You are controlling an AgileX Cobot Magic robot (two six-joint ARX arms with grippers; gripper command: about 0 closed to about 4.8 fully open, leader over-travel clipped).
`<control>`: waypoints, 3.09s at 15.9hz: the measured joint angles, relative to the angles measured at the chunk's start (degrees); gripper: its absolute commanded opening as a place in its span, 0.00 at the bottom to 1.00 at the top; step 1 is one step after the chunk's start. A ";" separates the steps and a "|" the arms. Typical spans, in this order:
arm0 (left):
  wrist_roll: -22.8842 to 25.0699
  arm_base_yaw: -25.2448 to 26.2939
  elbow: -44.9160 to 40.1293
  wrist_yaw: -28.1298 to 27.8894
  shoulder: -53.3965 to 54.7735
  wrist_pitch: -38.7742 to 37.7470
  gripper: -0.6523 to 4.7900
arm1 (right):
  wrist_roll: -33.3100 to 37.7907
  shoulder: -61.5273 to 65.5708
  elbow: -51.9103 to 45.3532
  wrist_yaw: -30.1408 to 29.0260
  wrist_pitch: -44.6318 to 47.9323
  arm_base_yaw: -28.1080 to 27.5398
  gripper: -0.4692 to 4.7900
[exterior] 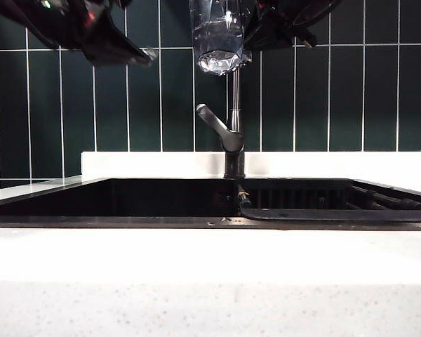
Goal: Pick up the mug next to the sink, go to the faucet to get some water, pour the water into the sink, and finally put the mug back to its place.
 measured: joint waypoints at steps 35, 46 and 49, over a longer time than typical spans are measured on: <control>-47.95 -9.77 -58.05 -15.17 -38.86 68.17 0.11 | -16.76 -17.33 -35.87 11.28 15.37 0.02 0.08; -47.58 -9.77 -61.35 -14.38 -42.27 64.74 0.11 | -45.97 -17.59 -36.28 26.75 14.67 2.10 0.08; -47.60 -9.77 -61.35 -14.38 -41.64 63.87 0.11 | -54.66 -17.57 -33.92 30.56 12.72 5.84 0.08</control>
